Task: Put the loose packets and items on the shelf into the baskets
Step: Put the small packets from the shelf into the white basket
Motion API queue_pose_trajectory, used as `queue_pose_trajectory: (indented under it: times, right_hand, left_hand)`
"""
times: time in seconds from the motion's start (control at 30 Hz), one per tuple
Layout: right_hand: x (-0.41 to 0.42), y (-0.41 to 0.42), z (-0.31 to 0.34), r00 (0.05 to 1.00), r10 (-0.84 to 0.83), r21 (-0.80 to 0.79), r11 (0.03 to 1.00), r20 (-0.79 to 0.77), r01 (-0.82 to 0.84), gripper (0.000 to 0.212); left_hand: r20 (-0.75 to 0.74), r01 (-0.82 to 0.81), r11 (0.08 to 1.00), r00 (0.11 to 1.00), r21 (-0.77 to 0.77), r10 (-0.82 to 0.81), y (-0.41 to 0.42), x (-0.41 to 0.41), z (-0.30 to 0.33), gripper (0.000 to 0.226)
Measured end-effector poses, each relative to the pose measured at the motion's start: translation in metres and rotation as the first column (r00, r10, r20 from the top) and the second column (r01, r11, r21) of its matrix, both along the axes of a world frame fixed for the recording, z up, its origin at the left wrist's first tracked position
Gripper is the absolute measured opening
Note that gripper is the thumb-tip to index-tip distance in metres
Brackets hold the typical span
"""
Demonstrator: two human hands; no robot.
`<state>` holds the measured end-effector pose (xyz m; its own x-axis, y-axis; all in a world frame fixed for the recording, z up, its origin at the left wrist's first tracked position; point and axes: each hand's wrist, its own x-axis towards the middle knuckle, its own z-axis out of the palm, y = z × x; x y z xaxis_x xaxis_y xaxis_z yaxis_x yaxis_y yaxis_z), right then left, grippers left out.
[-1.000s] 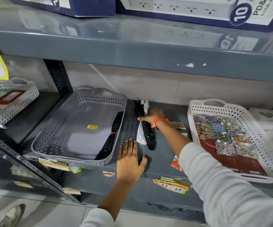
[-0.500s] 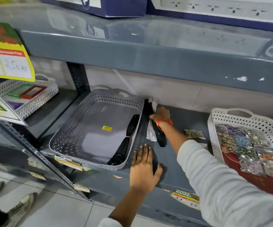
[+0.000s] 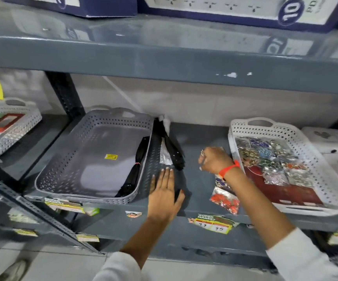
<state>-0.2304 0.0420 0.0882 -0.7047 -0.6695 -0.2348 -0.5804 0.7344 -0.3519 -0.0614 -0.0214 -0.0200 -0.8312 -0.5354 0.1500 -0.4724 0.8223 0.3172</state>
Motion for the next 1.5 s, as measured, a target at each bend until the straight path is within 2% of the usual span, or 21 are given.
queue_pose_trajectory:
  times: [0.1,0.17,0.2,0.23,0.3,0.37,0.47,0.6,0.67,0.7,0.73,0.77,0.83,0.93,1.0,1.1,1.17,1.3,1.5]
  right_hand:
    - [0.002,0.044,-0.020,0.996,-0.077,0.089,0.993,-0.045,0.081,0.025]
    - [0.004,0.070,-0.039,0.990,-0.136,0.238,0.963,0.021,0.128,0.034]
    - [0.006,0.078,-0.044,0.994,-0.100,0.323,0.943,0.038,0.083,0.037]
    - [0.009,0.084,-0.045,0.998,-0.061,0.341,0.939,0.024,0.049,0.037]
    - [0.018,0.082,-0.033,0.991,-0.129,0.183,0.974,-0.035,0.133,0.033]
    - [0.029,0.075,-0.015,0.980,-0.120,0.038,0.991,-0.156,0.127,0.031]
    - [0.038,0.079,-0.018,0.977,-0.047,0.084,0.994,-0.209,0.065,0.030]
    - [0.047,0.084,-0.017,0.988,0.001,0.162,0.987,-0.155,0.025,0.021]
    - [0.048,0.084,-0.015,0.984,0.006,0.170,0.985,-0.178,0.025,0.037]
    - [0.050,0.085,-0.012,0.984,0.006,0.159,0.987,-0.177,0.023,0.037]
    - [0.051,0.084,-0.010,0.981,0.004,0.129,0.991,-0.192,0.021,0.027]
    - [0.054,0.085,-0.003,0.975,0.020,0.087,0.996,-0.222,-0.001,0.016]
    - [0.047,0.086,0.010,0.964,0.004,-0.026,1.000,-0.265,-0.011,0.024]
    - [0.018,0.092,0.032,0.953,-0.131,-0.306,0.951,-0.272,0.044,0.025]
    - [-0.014,0.098,0.042,0.928,-0.223,-0.389,0.916,-0.300,0.095,0.022]
    - [-0.055,0.104,0.040,0.910,-0.278,-0.246,0.947,-0.308,0.206,0.016]
    - [-0.071,0.105,0.029,0.922,-0.287,-0.102,0.958,-0.260,0.270,0.019]
    - [-0.078,0.104,0.006,0.972,-0.192,0.122,0.971,-0.133,0.208,0.023]
    - [-0.084,0.091,-0.007,0.981,-0.151,0.066,0.985,-0.123,0.160,0.024]
  left_hand:
    - [0.043,0.213,0.976,0.977,-0.055,-0.210,0.008,-0.017,0.008,0.068]
    - [0.057,0.257,0.965,0.966,-0.053,-0.254,0.016,-0.031,0.013,0.067]
    - [0.070,0.256,0.966,0.965,-0.032,-0.253,0.019,-0.036,0.013,0.066]
    - [0.093,0.257,0.966,0.963,-0.013,-0.255,0.022,-0.040,0.012,0.066]
    - [0.151,0.267,0.964,0.952,0.007,-0.265,0.024,-0.041,0.008,0.067]
    - [0.172,0.272,0.962,0.947,0.014,-0.271,0.024,-0.041,0.006,0.066]
    - [0.149,0.269,0.963,0.952,0.017,-0.268,0.023,-0.041,0.006,0.065]
    - [0.140,0.263,0.965,0.955,0.010,-0.262,0.025,-0.040,0.005,0.065]
    - [0.134,0.261,0.965,0.956,0.012,-0.260,0.025,-0.041,0.005,0.065]
    - [0.129,0.261,0.965,0.957,0.013,-0.261,0.025,-0.041,0.004,0.065]
    - [0.124,0.262,0.965,0.957,0.013,-0.262,0.025,-0.041,0.004,0.064]
    - [0.120,0.263,0.965,0.957,0.012,-0.263,0.025,-0.040,0.004,0.064]
    - [0.113,0.264,0.964,0.958,0.015,-0.264,0.024,-0.040,0.003,0.065]
    - [0.104,0.263,0.964,0.959,0.028,-0.264,0.023,-0.041,0.002,0.065]
    - [0.098,0.259,0.966,0.961,0.020,-0.260,0.023,-0.041,0.001,0.066]
    - [0.094,0.255,0.967,0.962,0.014,-0.255,0.022,-0.042,0.001,0.067]
    - [0.088,0.251,0.968,0.964,0.017,-0.252,0.021,-0.043,0.001,0.068]
    - [0.079,0.249,0.968,0.965,0.007,-0.249,0.021,-0.043,-0.001,0.069]
    - [0.060,0.240,0.971,0.969,0.006,-0.240,0.020,-0.043,-0.001,0.069]
